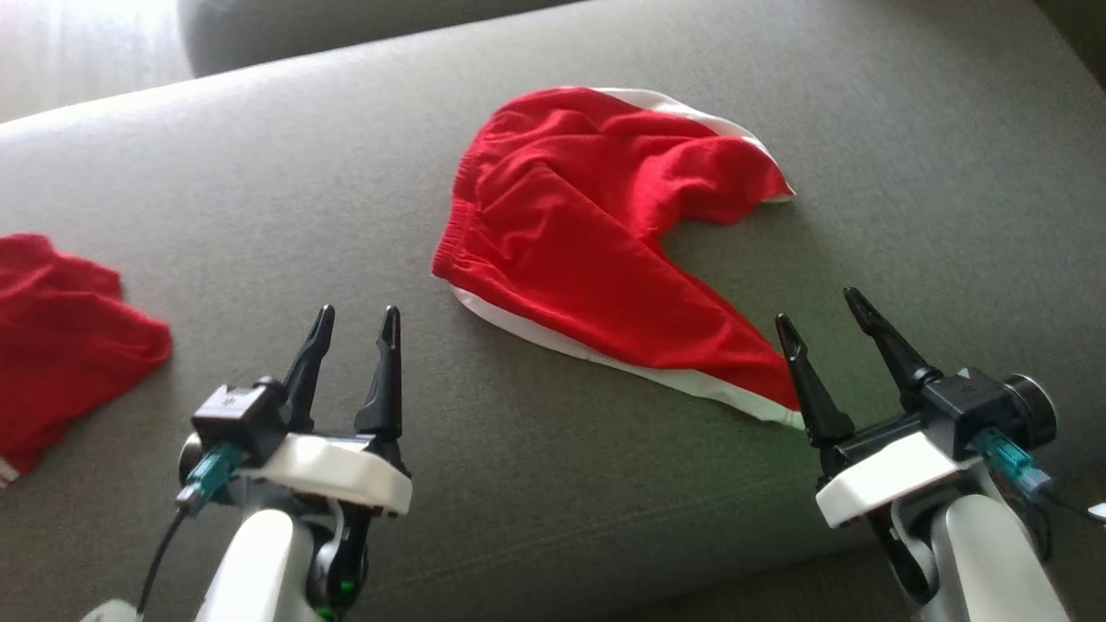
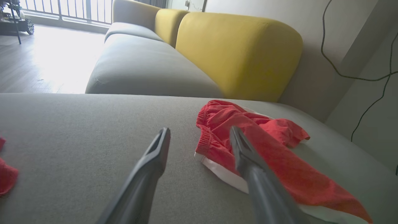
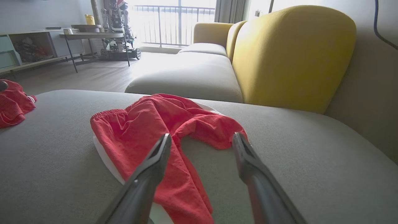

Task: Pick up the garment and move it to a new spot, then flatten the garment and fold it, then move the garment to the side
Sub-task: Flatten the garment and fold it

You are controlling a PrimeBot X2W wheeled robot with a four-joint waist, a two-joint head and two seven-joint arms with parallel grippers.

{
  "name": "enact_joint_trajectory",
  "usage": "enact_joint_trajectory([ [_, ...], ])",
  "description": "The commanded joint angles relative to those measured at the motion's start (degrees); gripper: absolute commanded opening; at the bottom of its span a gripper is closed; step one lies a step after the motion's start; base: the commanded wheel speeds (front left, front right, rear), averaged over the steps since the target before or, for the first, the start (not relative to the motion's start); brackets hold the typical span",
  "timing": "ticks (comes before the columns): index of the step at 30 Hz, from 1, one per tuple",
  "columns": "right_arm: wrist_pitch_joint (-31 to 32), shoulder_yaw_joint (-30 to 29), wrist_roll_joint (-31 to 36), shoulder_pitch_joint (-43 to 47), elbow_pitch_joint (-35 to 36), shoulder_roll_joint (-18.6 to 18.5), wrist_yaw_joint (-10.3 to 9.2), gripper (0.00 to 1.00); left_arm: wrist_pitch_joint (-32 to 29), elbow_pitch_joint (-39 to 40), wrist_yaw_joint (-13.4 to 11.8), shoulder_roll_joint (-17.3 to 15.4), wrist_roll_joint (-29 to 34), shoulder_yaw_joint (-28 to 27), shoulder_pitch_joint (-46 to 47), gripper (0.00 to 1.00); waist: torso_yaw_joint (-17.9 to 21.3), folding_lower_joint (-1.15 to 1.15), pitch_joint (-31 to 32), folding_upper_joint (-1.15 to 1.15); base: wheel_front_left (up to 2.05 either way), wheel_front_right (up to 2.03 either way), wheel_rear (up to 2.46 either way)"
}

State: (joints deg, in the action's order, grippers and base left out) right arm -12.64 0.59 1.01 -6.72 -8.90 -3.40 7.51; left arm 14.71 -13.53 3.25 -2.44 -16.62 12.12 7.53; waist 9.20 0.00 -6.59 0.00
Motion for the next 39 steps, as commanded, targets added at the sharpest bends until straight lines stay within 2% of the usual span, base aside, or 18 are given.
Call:
enact_joint_trajectory([
  [1,-0.78,1.73,-0.88,-2.12,1.98,0.5,-0.02,1.0,0.29,0.8,0.31,-0.43,0.97,-1.85,3.44,1.0,1.57,0.0,-1.63,0.0,0.0,0.0,0.0],
  [10,-1.92,3.2,-3.19,-4.14,2.47,0.51,-0.02,1.0,0.18,-14.72,0.9,-1.3,4.62,-0.74,13.05,1.0,6.15,0.0,-6.98,0.0,0.0,0.0,0.0],
  [13,-2.19,4.09,-3.74,-4.82,2.83,0.51,-0.02,1.0,-0.48,-21.09,0.12,-2.19,6.5,0.3,17.72,1.0,7.57,0.0,-9.14,0.0,0.0,0.0,0.0],
  [24,-2.34,4.18,-4.71,-5.62,3.7,0.52,-0.02,1.0,-0.04,-29.63,-3.0,-3.07,7.24,-0.48,24.42,1.0,9.59,0.0,-11.7,0.0,0.0,0.0,0.0],
  [32,-2.35,4.08,-4.56,-5.4,3.81,0.52,-0.02,1.0,0.15,-33.98,-3.31,-2.59,6.45,-0.37,26.41,1.0,9.44,0.0,-11.84,0.0,0.0,0.0,0.0],
  [33,-2.35,4.03,-4.41,-5.28,3.6,0.52,-0.02,1.0,0.17,-34.29,-3.09,-2.46,6.27,-0.22,26.41,0.66,9.29,0.0,-11.74,0.0,0.0,0.0,0.0],
  [34,-2.35,3.98,-4.23,-5.16,3.32,0.52,-0.02,1.0,0.18,-34.51,-2.77,-2.32,6.08,-0.05,26.4,0.15,9.1,0.0,-11.62,0.0,0.0,0.0,0.0],
  [35,-2.35,3.92,-4.11,-5.03,2.98,0.52,-0.02,1.0,0.2,-34.57,-2.4,-2.19,5.94,0.18,26.37,0.0,8.87,0.0,-11.5,0.0,0.0,0.0,0.0],
  [39,-2.35,3.92,-4.5,-4.35,0.78,0.52,-0.02,1.0,0.25,-33.66,-1.36,-1.82,5.38,0.74,25.86,0.0,7.92,0.0,-10.97,0.0,0.0,0.0,0.0],
])
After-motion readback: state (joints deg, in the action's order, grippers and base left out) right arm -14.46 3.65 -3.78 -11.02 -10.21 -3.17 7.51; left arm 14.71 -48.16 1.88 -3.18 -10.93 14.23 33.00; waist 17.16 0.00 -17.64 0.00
